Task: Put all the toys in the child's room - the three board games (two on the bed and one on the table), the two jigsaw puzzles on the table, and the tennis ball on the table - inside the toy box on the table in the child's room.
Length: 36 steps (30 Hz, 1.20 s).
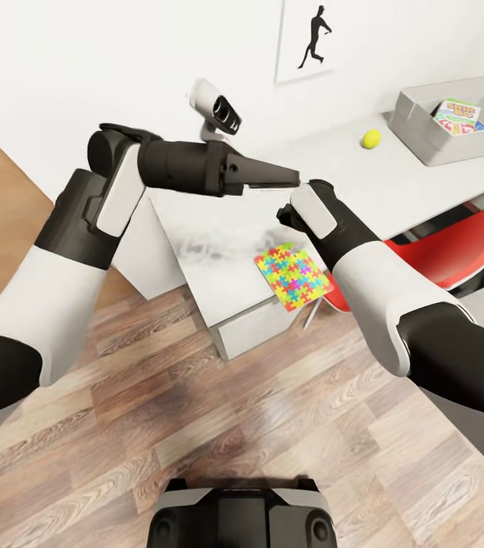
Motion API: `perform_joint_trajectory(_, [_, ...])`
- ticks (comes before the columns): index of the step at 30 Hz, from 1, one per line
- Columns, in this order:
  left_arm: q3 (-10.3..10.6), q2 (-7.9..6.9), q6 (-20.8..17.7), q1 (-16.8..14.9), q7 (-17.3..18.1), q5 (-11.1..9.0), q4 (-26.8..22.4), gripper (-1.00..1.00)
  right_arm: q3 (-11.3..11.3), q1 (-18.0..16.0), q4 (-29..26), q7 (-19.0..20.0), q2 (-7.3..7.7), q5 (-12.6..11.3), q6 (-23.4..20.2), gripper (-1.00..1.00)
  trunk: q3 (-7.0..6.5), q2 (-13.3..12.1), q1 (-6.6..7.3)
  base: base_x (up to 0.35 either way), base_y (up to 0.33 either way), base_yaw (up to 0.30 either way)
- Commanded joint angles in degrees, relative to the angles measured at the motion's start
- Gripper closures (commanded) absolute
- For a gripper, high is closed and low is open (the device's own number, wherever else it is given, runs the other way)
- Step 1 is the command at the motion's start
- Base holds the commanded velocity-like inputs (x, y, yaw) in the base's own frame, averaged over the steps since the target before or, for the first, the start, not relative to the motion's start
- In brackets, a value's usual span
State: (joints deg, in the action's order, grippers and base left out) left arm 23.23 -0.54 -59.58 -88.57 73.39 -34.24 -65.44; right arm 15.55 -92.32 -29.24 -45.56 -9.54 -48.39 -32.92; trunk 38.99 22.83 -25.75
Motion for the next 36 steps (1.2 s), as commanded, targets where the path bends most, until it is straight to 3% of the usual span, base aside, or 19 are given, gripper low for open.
perform_joint_trajectory(1, [-0.44,-0.35,-0.42,0.02,0.16,-0.19,0.01,-1.0,0.34,-0.07,-0.06,-0.49,0.05,-0.39,-0.25,-1.0,-0.02,0.09,-0.04,0.0,0.0,0.0])
perform_joint_trajectory(6, [-2.36,-3.15,-0.42,0.31,0.48,-0.5,-0.28,-1.0,0.35,-0.13,-0.16,-1.39,0.12,-0.39,-0.32,-1.0,-0.5,0.09,-0.04,0.0,0.0,0.0])
perform_joint_trajectory(15, [-2.61,-4.85,-0.42,1.23,0.77,-4.16,-0.62,-1.0,0.33,-1.26,-0.3,-1.71,0.13,-0.41,-1.9,-1.0,-1.36,0.09,-0.04,0.0,0.0,0.0])
perform_joint_trajectory(20, [-2.53,-7.38,-0.42,3.42,0.79,-4.53,-0.86,-1.0,0.31,-2.57,-0.29,-1.72,0.08,-0.47,-2.3,-1.0,-1.83,0.09,-0.04,0.0,0.0,0.0])
perform_joint_trajectory(24, [-2.56,-10.39,-0.42,7.49,0.91,-4.52,-1.12,-1.0,0.34,-3.53,-0.29,-1.73,0.12,-0.54,-2.57,-1.0,-2.2,0.09,-0.04,0.0,0.0,0.0])
perform_joint_trajectory(26, [-2.57,-13.2,-0.42,10.61,1.31,-4.52,-1.52,-1.0,0.35,-4.15,-0.29,-1.74,0.13,-0.53,-2.68,-1.0,-2.39,0.09,-0.04,0.0,0.0,0.0])
perform_joint_trajectory(28, [-2.57,-14.87,-0.42,12.39,1.86,-4.52,-1.73,-1.0,0.35,-4.5,-0.28,-1.73,0.13,-0.55,-2.71,-1.0,-2.57,0.09,-0.04,0.0,0.0,0.0])
perform_joint_trajectory(29, [-2.58,-16.48,-0.42,14.27,2.76,-4.52,-1.98,-1.0,0.35,-4.73,-0.25,-1.73,0.13,-0.55,-2.73,-1.0,-2.66,0.09,-0.04,0.0,0.0,0.0])
perform_joint_trajectory(36, [-2.74,-23.85,-0.04,22.7,11.53,-4.35,-3.44,-1.0,0.36,-5.37,-0.07,-1.75,0.18,-0.56,-2.88,-1.0,-3.26,0.09,-0.04,0.0,0.0,0.0])
